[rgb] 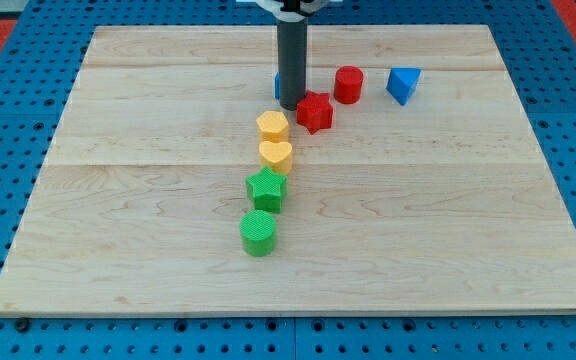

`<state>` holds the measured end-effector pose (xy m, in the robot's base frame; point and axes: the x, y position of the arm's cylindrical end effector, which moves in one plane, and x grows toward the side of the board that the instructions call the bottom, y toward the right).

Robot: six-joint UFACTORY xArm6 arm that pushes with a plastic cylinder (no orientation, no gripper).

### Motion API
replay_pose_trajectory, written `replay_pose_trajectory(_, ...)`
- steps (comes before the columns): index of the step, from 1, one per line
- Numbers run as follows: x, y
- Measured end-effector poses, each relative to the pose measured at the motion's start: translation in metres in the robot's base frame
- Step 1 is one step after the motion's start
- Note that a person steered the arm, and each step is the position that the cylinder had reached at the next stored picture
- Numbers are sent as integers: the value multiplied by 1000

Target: Move the red star slightly left

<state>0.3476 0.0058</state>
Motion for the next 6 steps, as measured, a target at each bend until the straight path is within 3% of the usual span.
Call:
replay_pose_trajectory(2,20,50)
replay_pose_trajectory(3,52,78)
replay_pose_trajectory(5,155,71)
replay_pose_trajectory(6,142,108)
